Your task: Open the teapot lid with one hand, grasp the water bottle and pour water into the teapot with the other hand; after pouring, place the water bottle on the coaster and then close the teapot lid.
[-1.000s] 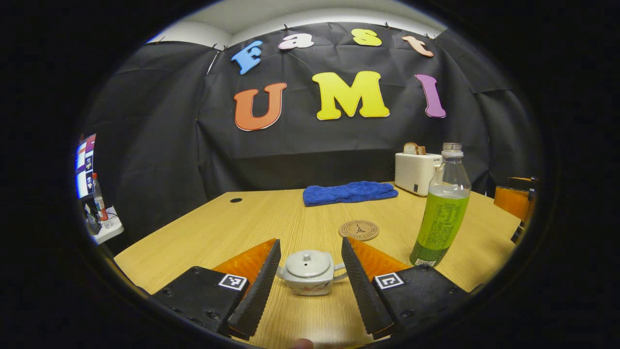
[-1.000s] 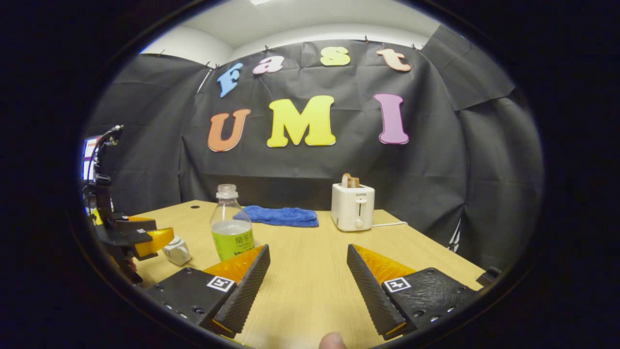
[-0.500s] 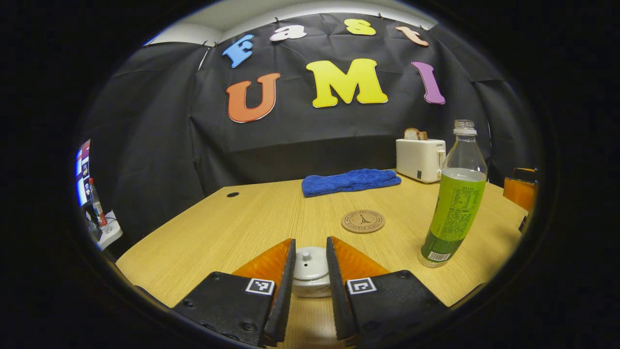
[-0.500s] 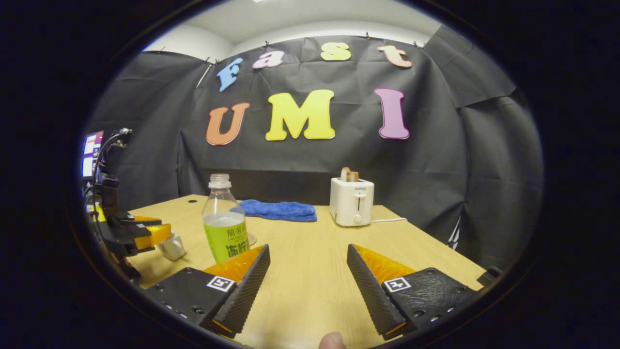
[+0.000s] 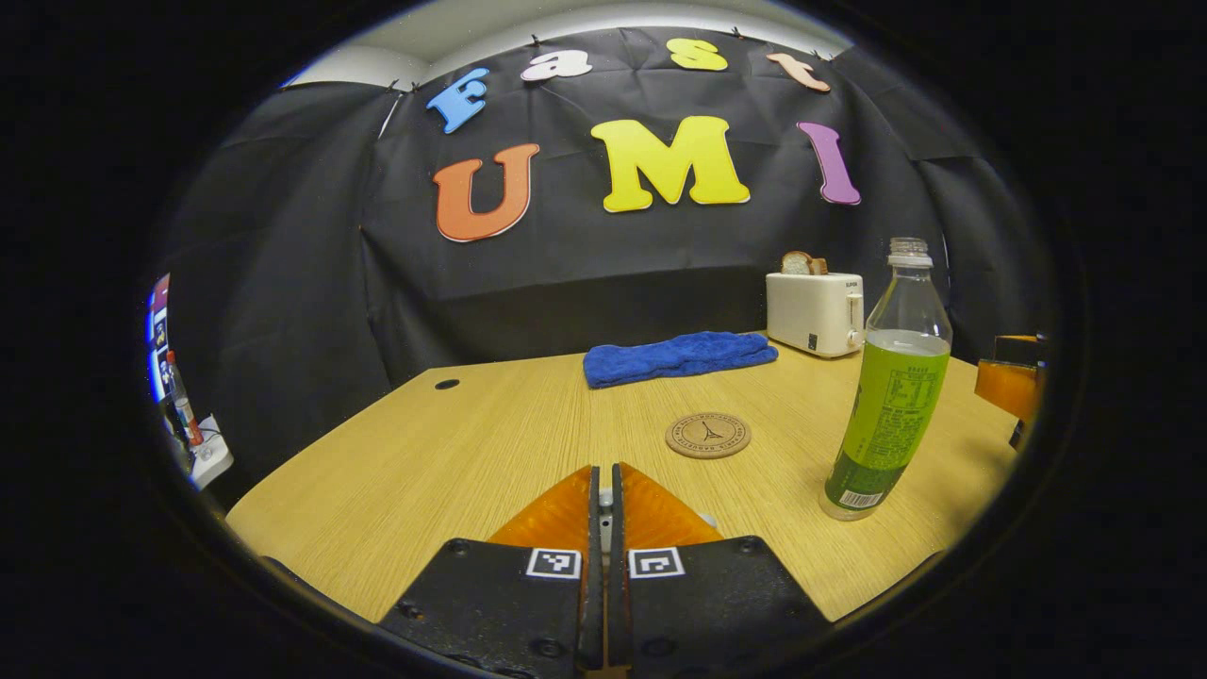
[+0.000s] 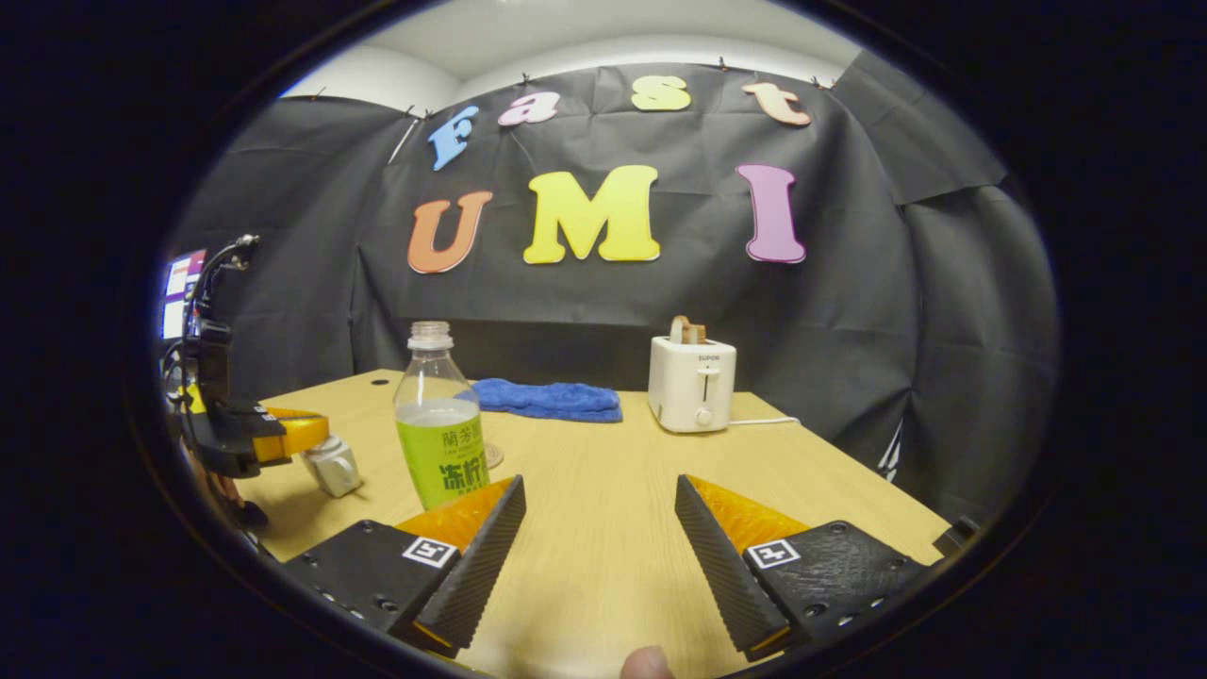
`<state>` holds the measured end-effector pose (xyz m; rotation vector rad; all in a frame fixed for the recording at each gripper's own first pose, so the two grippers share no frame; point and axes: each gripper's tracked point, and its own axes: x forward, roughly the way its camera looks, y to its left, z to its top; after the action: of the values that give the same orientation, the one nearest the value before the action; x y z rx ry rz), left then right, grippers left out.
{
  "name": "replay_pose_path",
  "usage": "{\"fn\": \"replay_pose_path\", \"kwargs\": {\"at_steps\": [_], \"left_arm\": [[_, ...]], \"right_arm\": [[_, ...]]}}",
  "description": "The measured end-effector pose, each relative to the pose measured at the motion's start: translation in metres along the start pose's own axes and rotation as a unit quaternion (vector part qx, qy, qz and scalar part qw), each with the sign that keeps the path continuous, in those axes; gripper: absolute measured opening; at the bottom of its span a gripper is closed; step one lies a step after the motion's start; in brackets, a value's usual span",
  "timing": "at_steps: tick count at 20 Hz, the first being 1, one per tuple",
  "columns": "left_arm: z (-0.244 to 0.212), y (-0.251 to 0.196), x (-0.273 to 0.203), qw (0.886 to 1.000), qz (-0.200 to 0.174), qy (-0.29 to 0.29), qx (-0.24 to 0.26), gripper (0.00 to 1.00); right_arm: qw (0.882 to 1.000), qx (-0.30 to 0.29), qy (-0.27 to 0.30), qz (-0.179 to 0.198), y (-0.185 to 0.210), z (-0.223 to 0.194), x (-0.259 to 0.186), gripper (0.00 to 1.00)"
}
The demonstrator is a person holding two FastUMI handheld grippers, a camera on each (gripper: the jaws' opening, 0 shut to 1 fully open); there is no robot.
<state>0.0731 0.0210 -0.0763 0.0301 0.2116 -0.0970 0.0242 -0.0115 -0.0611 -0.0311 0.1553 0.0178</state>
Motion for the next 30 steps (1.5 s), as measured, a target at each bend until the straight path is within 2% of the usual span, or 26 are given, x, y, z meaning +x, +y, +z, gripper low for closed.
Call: {"fn": "replay_pose_path", "kwargs": {"at_steps": [3, 7, 11, 12, 13, 15, 22, 23, 24, 27, 30], "left_arm": [[0.016, 0.005, -0.007, 1.000, -0.005, -0.018, -0.024, 0.04], [0.034, 0.017, -0.025, 0.998, 0.000, -0.041, -0.038, 0.04], [0.035, 0.027, -0.045, 0.997, 0.003, -0.053, -0.052, 0.04], [0.033, 0.028, -0.050, 0.997, 0.006, -0.053, -0.054, 0.04], [0.032, 0.032, -0.054, 0.997, 0.008, -0.053, -0.056, 0.04], [0.031, 0.039, -0.063, 0.997, 0.017, -0.056, -0.058, 0.04], [0.022, 0.061, -0.076, 0.996, 0.032, -0.057, -0.067, 0.04], [0.022, 0.063, -0.077, 0.996, 0.032, -0.057, -0.068, 0.04], [0.021, 0.065, -0.076, 0.995, 0.032, -0.057, -0.069, 0.04], [0.019, 0.071, -0.074, 0.995, 0.032, -0.057, -0.075, 0.04], [0.019, 0.076, -0.074, 0.995, 0.032, -0.059, -0.074, 0.04]], "right_arm": [[1.000, -0.002, -0.004, 0.019, 0.008, 0.002, -0.002, 0.96], [0.997, -0.009, -0.011, 0.073, 0.040, 0.004, -0.006, 0.96], [0.994, -0.023, 0.003, 0.107, 0.075, -0.004, 0.010, 0.95], [0.993, -0.021, 0.008, 0.113, 0.083, -0.007, 0.016, 0.98], [0.993, -0.017, 0.012, 0.117, 0.089, -0.008, 0.022, 0.96], [0.992, -0.009, 0.019, 0.123, 0.102, -0.009, 0.032, 0.98], [0.994, 0.004, 0.022, 0.106, 0.112, -0.007, 0.051, 0.95], [0.994, 0.005, 0.019, 0.103, 0.112, -0.004, 0.050, 0.89], [0.995, -0.001, 0.019, 0.102, 0.113, -0.003, 0.052, 0.74], [0.991, -0.053, 0.025, 0.119, 0.121, 0.001, 0.054, 0.74], [0.981, -0.149, 0.016, 0.125, 0.128, 0.018, 0.055, 0.72]]}}
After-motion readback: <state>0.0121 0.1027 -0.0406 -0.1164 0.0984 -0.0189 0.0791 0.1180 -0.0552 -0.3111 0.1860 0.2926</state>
